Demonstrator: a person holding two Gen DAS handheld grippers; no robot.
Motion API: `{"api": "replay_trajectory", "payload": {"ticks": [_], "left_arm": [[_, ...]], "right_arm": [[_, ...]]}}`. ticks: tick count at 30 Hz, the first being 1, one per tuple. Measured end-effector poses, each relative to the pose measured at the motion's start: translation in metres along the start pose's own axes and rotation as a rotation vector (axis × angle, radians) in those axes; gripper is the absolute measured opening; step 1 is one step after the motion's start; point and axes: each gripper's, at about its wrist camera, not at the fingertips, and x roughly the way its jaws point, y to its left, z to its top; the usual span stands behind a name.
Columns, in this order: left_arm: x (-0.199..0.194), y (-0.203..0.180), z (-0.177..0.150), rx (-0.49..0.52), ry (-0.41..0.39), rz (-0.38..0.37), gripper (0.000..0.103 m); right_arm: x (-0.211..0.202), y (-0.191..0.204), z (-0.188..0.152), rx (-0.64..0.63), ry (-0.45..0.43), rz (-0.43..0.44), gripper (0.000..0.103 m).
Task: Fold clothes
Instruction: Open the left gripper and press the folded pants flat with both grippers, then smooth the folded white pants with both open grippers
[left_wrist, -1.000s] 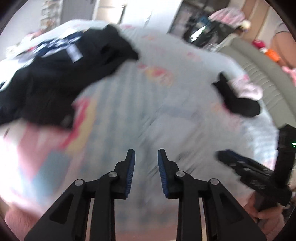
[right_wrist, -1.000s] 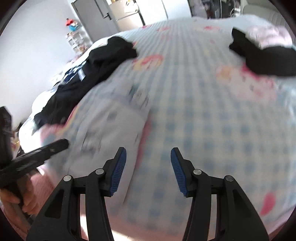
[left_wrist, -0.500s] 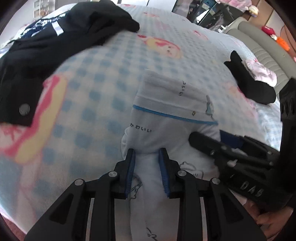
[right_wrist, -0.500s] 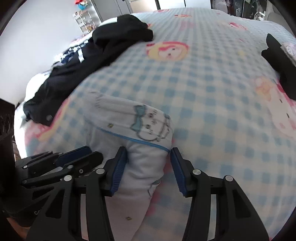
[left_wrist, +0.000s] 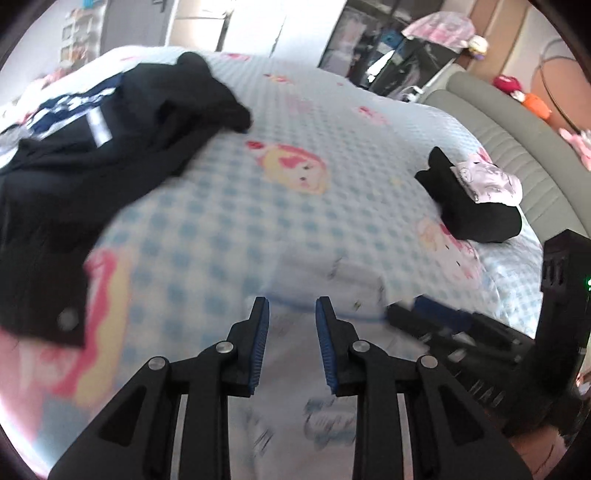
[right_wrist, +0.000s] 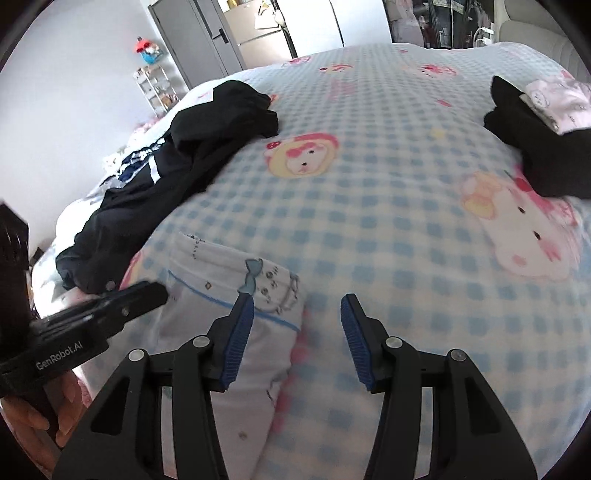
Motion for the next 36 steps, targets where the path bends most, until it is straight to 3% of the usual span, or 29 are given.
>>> {"api": "replay_trajectory", "payload": {"ticks": [3,6,8,12,14,16,18,20,22,25,27,30,33,36], "left_arm": [[0.018,-0.002,0.000,0.008,0.038,0.063,0.028],[0.037,0.014,-0.009,-0.054,0.100,0.134,0.030],[0.043,0.026,-0.014,-0.072,0.112,0.157,0.037],[0.032,0.035,-0.015,-0.103,0.083,0.137,0.037],[0.021,0.038,-0.013,-0.125,0.043,0.150,0.037],[0.006,0.045,-0.015,-0.187,0.009,0.104,0.036],[-0.007,0.047,-0.019,-0.218,-0.015,0.069,0.035],[-0.019,0.033,-0.031,-0.174,-0.014,0.044,0.035],[-0.025,0.014,-0.045,-0.094,0.000,0.032,0.035],[-0.011,0.014,-0.060,-0.037,0.066,0.141,0.039],[-0.007,0.021,-0.063,-0.045,0.088,0.179,0.041],[-0.028,0.028,-0.060,-0.090,0.022,0.174,0.039],[-0.043,0.020,-0.063,-0.092,-0.020,0.087,0.039],[-0.034,0.014,-0.072,-0.078,0.011,0.070,0.039]], "right_arm": [[0.027,0.008,-0.001,-0.019,0.055,-0.009,0.048],[0.047,0.010,-0.006,-0.038,0.085,-0.025,0.048],[0.050,0.011,-0.007,-0.050,0.082,-0.043,0.050],[0.039,0.004,-0.003,-0.011,0.062,-0.052,0.052],[0.018,0.001,-0.003,0.021,0.003,-0.076,0.051],[-0.001,0.000,-0.006,0.036,-0.041,-0.101,0.050],[-0.013,-0.004,-0.012,0.060,-0.024,-0.021,0.050],[-0.017,-0.001,-0.026,0.047,0.015,0.027,0.050],[-0.016,0.005,-0.043,0.008,0.049,0.013,0.050],[-0.007,0.002,-0.067,0.015,0.106,-0.020,0.050],[-0.008,-0.003,-0.075,0.030,0.115,-0.067,0.050],[-0.024,-0.009,-0.080,0.023,0.088,-0.163,0.051],[-0.043,-0.008,-0.085,0.064,0.055,-0.045,0.051],[-0.045,0.011,-0.092,0.032,0.056,0.045,0.050]]}}
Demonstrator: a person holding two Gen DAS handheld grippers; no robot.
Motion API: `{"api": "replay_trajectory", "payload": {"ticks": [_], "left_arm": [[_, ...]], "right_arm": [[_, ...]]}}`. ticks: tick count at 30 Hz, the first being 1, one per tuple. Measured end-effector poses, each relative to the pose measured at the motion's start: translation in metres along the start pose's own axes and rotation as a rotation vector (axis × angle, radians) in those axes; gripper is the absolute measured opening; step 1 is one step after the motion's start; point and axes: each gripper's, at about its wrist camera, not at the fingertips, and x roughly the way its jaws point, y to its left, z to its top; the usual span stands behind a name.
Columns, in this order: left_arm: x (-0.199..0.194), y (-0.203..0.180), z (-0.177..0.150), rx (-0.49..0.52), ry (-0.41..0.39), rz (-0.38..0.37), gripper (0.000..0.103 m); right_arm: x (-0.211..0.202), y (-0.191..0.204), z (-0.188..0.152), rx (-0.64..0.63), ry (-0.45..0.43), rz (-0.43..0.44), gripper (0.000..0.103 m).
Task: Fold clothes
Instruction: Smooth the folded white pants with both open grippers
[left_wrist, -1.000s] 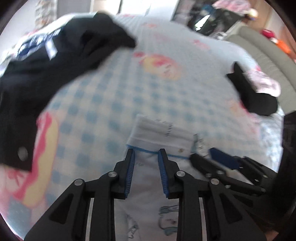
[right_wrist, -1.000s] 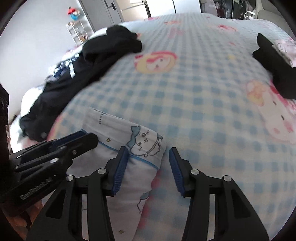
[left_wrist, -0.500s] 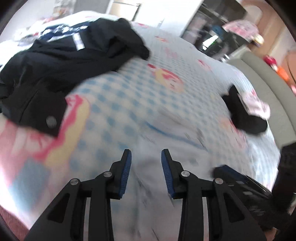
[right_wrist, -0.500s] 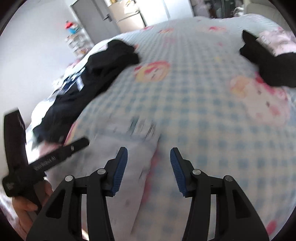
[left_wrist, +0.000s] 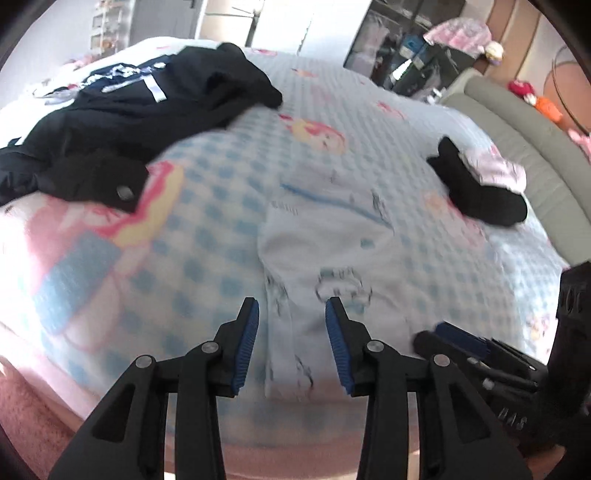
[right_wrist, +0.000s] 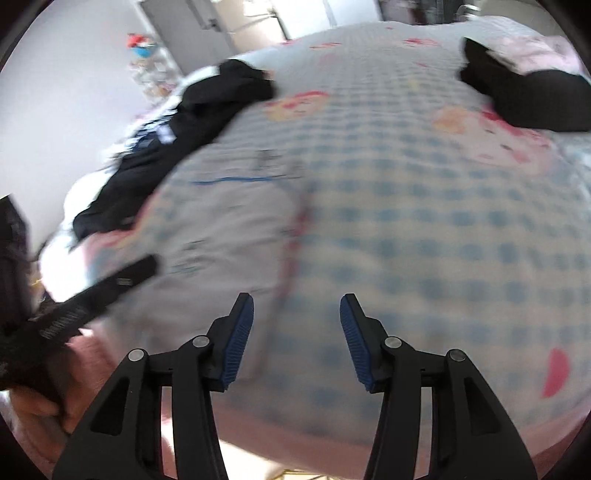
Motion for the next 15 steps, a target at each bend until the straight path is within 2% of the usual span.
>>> {"api": "replay_trajectory", "payload": {"ticks": [3,4,5,7,12,13,15], "left_arm": [[0.009,0.004,-0.009,0.001,0.041,0.020,0.041],[0.008,0.006,-0.013,0.007,0.048,0.041,0.043],[0.008,0.008,-0.017,0.011,0.056,0.060,0.050],[0.006,0.012,-0.019,-0.003,0.063,0.060,0.051],[-0.013,0.015,-0.023,-0.041,0.017,0.090,0.049],[-0.018,0.015,-0.026,-0.058,0.010,0.066,0.048],[-0.026,0.015,-0.029,-0.069,-0.001,0.013,0.046]], "right_arm": [[0.014,0.017,-0.011,-0.064,0.055,-0.004,0.050],[0.017,0.018,-0.014,-0.078,0.065,-0.024,0.050],[0.020,0.019,-0.018,-0.097,0.075,-0.053,0.052],[0.022,0.014,-0.023,-0.102,0.084,-0.092,0.055],[0.000,0.025,-0.019,-0.169,0.010,-0.234,0.055],[-0.003,0.026,-0.017,-0.175,0.002,-0.234,0.055],[-0.007,0.021,-0.018,-0.141,0.024,-0.132,0.055]]}}
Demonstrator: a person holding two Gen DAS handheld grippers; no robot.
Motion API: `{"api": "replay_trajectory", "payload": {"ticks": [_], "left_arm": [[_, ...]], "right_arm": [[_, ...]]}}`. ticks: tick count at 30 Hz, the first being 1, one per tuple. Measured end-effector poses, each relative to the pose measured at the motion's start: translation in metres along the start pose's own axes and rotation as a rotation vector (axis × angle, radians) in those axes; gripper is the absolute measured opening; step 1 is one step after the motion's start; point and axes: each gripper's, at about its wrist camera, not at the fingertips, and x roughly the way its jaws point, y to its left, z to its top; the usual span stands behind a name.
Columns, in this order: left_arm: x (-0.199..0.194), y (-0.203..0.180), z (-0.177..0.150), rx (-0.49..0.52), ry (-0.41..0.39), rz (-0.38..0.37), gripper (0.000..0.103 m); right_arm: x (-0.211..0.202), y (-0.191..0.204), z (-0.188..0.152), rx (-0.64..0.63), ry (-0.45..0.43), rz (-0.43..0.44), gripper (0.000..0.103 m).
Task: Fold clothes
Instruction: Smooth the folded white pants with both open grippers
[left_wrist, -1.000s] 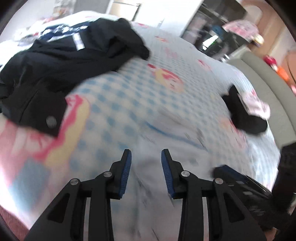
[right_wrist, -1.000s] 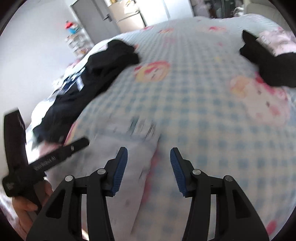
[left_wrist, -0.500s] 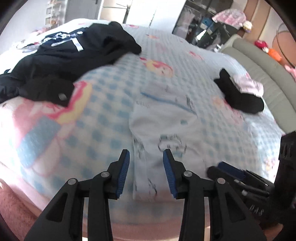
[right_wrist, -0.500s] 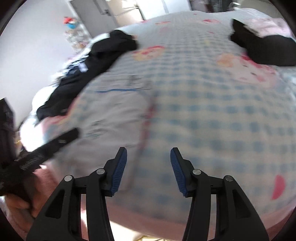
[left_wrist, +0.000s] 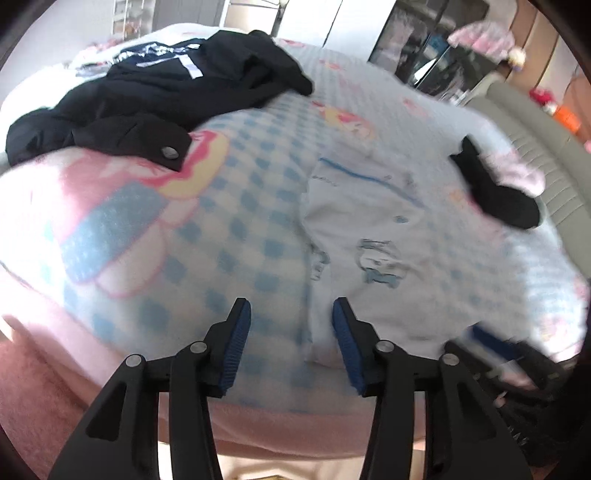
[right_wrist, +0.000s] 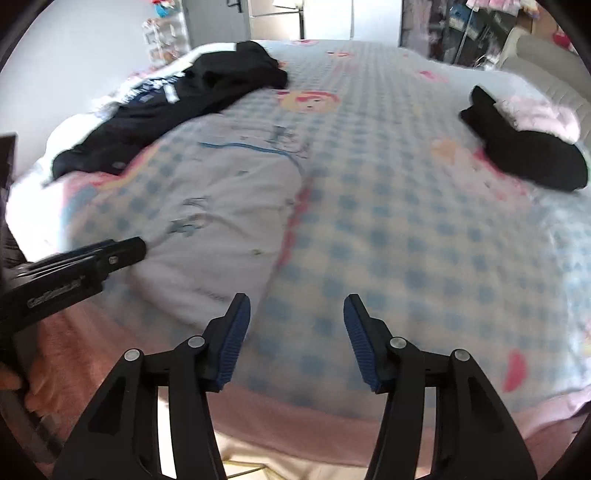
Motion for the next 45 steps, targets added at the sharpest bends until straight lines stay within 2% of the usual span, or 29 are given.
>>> {"api": "replay_trajectory", "payload": {"ticks": [2,4,8,9,10,14,16,18,20,22,26,28,29,31,33,36,38,40,42,43,45], "left_arm": [[-0.005,-0.006,-0.005,0.024,-0.007,-0.050,0.046],[-0.003,-0.012,-0.008,0.049,-0.004,-0.057,0.046],[0.010,-0.015,-0.009,0.049,0.042,-0.032,0.046],[0.012,-0.015,-0.009,0.044,0.049,-0.030,0.046],[0.013,-0.014,-0.009,0.047,0.053,-0.020,0.050],[0.016,-0.011,-0.010,0.049,0.061,0.008,0.050],[0.018,-0.010,-0.009,0.060,0.064,0.029,0.050],[0.020,-0.009,-0.010,0.067,0.068,0.046,0.050],[0.017,-0.004,-0.009,0.031,0.075,0.005,0.050],[0.010,-0.001,-0.008,0.002,0.056,-0.040,0.050],[-0.011,-0.009,-0.009,-0.012,-0.014,-0.115,0.047],[-0.006,-0.014,-0.010,0.002,0.014,-0.084,0.047],[0.000,-0.013,-0.011,0.014,0.040,-0.035,0.047],[0.010,-0.004,-0.014,-0.010,0.092,0.006,0.047],[0.006,0.011,-0.014,-0.094,0.106,-0.059,0.047],[0.002,0.019,-0.016,-0.167,0.133,-0.202,0.045],[0.004,0.021,-0.018,-0.212,0.150,-0.302,0.045],[0.009,0.020,-0.018,-0.231,0.137,-0.302,0.045],[0.015,0.024,-0.017,-0.273,0.138,-0.314,0.045],[0.018,0.026,-0.016,-0.296,0.134,-0.316,0.045],[0.023,0.028,-0.015,-0.310,0.130,-0.266,0.039]], "right_arm": [[0.003,0.001,-0.006,0.020,0.030,0.095,0.055],[0.008,0.008,-0.012,0.015,0.044,0.119,0.055],[0.030,0.010,-0.012,0.026,0.085,0.083,0.054],[0.034,0.009,-0.012,0.028,0.090,0.067,0.051],[0.036,0.007,-0.012,0.031,0.087,0.050,0.051],[0.035,-0.005,-0.013,0.095,0.068,0.047,0.051],[0.031,-0.009,-0.014,0.097,0.059,0.006,0.051],[0.025,-0.019,-0.016,0.117,0.052,-0.040,0.044],[0.019,-0.037,-0.017,0.168,0.053,-0.047,0.044],[0.016,-0.046,-0.015,0.199,0.052,-0.004,0.044],[0.005,-0.033,-0.006,0.152,0.013,0.089,0.046],[0.008,-0.021,-0.001,0.140,0.001,0.137,0.052],[0.014,-0.015,0.002,0.124,0.010,0.133,0.052],[0.031,-0.005,0.008,0.090,0.049,0.086,0.052],[0.040,-0.008,0.009,0.097,0.079,0.058,0.052],[0.032,-0.022,0.012,0.175,0.042,0.131,0.054],[0.036,-0.024,0.020,0.182,0.055,0.201,0.054],[0.042,-0.022,0.028,0.179,0.057,0.245,0.051],[0.044,-0.020,0.032,0.176,0.041,0.243,0.042],[0.048,-0.018,0.035,0.179,0.045,0.234,0.042],[0.056,-0.018,0.039,0.191,0.061,0.215,0.039]]}}
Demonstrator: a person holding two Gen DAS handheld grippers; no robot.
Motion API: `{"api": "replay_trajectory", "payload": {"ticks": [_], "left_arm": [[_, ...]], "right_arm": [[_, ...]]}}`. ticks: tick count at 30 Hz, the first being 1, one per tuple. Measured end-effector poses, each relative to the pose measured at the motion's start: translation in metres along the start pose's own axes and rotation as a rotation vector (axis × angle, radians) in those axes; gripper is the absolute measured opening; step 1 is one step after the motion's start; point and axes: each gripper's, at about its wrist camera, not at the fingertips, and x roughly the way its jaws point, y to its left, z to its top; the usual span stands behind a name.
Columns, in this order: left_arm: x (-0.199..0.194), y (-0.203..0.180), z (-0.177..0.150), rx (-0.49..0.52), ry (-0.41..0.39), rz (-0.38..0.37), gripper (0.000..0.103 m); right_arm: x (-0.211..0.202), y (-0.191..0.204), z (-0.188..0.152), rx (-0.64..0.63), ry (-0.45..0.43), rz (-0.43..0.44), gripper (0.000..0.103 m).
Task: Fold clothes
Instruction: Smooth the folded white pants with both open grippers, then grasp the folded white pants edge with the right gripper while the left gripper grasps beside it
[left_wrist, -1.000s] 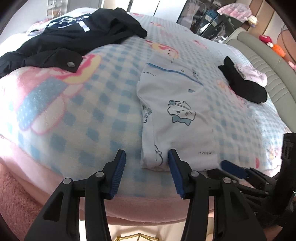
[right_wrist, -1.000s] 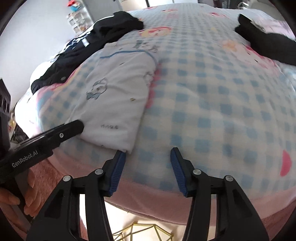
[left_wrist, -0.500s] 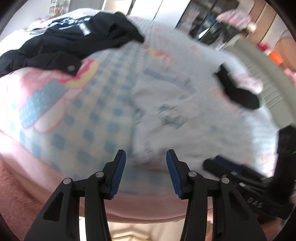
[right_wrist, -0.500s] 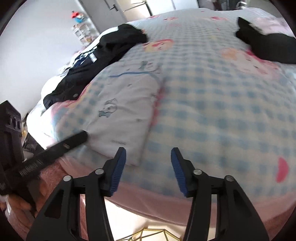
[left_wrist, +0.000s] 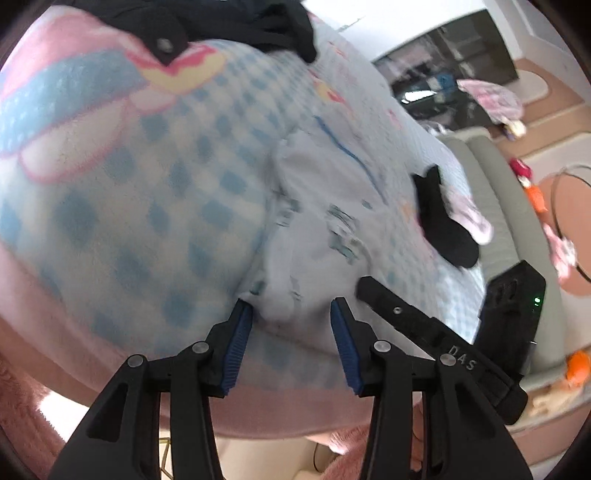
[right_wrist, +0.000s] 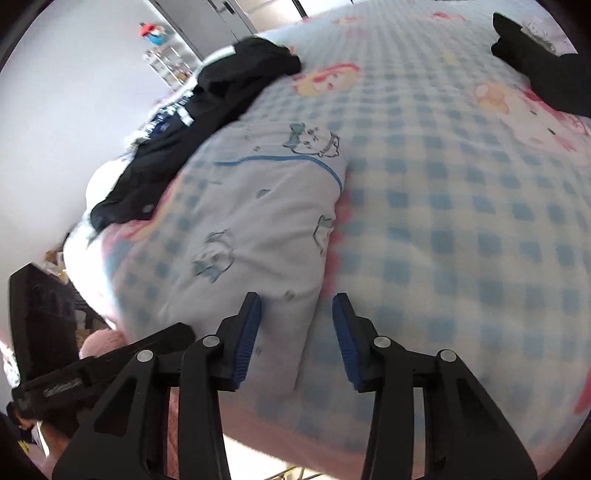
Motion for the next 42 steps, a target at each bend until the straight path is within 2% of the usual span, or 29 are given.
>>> {"api": "replay_trajectory", "payload": {"ticks": [1,2,4,7,9,11,13,14,16,18,19,24,28,29,33,35,39,42], "left_arm": [[0.002,0.000,0.001,0.004,-0.004,0.028,0.031],[0.001,-0.002,0.000,0.023,-0.011,0.047,0.027],[-0.007,-0.007,0.002,0.062,-0.040,0.066,0.023],[-0.024,-0.011,0.013,0.098,-0.099,0.111,0.022],[-0.042,-0.010,0.023,0.106,-0.167,0.151,0.022],[-0.052,-0.004,0.032,0.106,-0.165,0.155,0.022],[-0.052,0.009,0.037,0.058,-0.102,0.089,0.025],[-0.050,0.012,0.035,0.053,-0.091,0.074,0.030],[-0.045,0.017,0.029,0.047,-0.072,0.054,0.042],[-0.030,0.012,0.022,0.036,-0.054,0.036,0.043],[-0.018,0.005,0.019,0.037,-0.046,0.044,0.043],[-0.007,-0.001,0.017,0.020,-0.042,0.077,0.043],[-0.012,0.010,0.012,-0.047,-0.030,0.073,0.045],[-0.011,0.011,0.011,-0.046,-0.026,0.072,0.045],[-0.008,0.007,0.018,-0.003,-0.014,0.078,0.040],[-0.007,0.004,0.026,0.021,-0.006,0.075,0.038],[-0.005,-0.009,0.043,0.095,-0.004,0.075,0.038],[-0.005,-0.022,0.058,0.149,-0.005,0.076,0.038]], "right_arm": [[0.002,-0.002,0.001,0.005,0.004,-0.003,0.037],[0.004,-0.002,0.001,0.007,0.011,0.002,0.027],[0.004,0.002,-0.001,0.001,0.017,0.015,0.025],[-0.006,0.015,-0.008,-0.025,0.005,0.043,0.021],[-0.009,0.029,-0.011,-0.027,0.036,0.121,0.021],[-0.015,0.043,-0.014,-0.048,0.062,0.180,0.021],[-0.026,0.046,-0.014,-0.063,0.047,0.164,0.021],[-0.033,0.042,-0.011,-0.056,0.022,0.136,0.022],[-0.050,0.022,-0.001,-0.020,-0.053,0.056,0.027],[-0.059,0.002,0.013,0.027,-0.115,0.009,0.052],[-0.058,-0.006,0.022,0.043,-0.126,0.004,0.055],[-0.023,-0.017,0.061,0.034,-0.055,-0.001,0.056],[0.007,-0.006,0.068,-0.043,0.017,0.027,0.062],[0.012,-0.002,0.066,-0.061,0.033,0.024,0.062],[0.002,0.012,0.052,-0.122,0.004,0.027,0.043],[-0.005,0.011,0.045,-0.101,0.017,0.024,0.039],[-0.033,0.009,0.021,-0.030,0.047,0.044,0.034],[-0.055,0.018,-0.001,-0.023,0.057,0.049,0.034]]}}
